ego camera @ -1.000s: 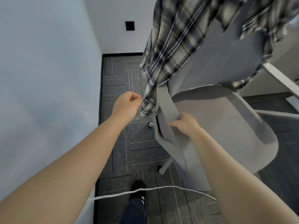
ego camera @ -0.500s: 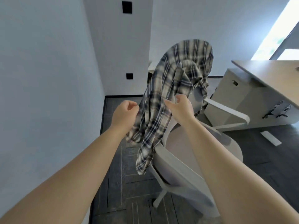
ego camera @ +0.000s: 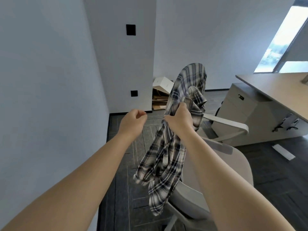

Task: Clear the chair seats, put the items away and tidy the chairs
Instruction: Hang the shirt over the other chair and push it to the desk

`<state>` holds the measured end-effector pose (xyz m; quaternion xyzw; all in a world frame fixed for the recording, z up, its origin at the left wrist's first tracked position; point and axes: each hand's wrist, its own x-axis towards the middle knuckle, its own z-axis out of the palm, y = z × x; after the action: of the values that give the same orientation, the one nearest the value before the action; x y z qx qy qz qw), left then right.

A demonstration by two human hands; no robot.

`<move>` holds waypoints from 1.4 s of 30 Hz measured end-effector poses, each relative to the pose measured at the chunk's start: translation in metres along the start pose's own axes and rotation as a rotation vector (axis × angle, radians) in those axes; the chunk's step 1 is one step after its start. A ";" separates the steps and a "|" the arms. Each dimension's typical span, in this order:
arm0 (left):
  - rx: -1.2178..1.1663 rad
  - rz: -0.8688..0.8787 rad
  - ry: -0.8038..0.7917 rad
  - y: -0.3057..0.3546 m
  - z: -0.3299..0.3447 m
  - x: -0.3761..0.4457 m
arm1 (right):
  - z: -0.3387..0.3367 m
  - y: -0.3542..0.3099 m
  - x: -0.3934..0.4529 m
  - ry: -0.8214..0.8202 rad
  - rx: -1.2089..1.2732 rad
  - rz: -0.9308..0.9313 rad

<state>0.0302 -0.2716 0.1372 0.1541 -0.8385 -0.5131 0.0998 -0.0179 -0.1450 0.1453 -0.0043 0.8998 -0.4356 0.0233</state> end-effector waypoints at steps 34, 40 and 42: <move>0.651 0.419 -0.265 0.071 0.056 0.012 | -0.116 0.039 -0.060 0.131 -0.614 0.072; 0.612 0.610 -0.354 0.074 0.086 0.021 | -0.141 0.066 -0.073 0.225 -0.716 0.069; 0.573 0.662 -0.362 0.074 0.099 0.019 | -0.149 0.076 -0.078 0.257 -0.739 0.047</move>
<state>-0.0317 -0.1648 0.1581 -0.1921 -0.9542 -0.2203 0.0637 0.0537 0.0210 0.1806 0.0628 0.9915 -0.0786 -0.0827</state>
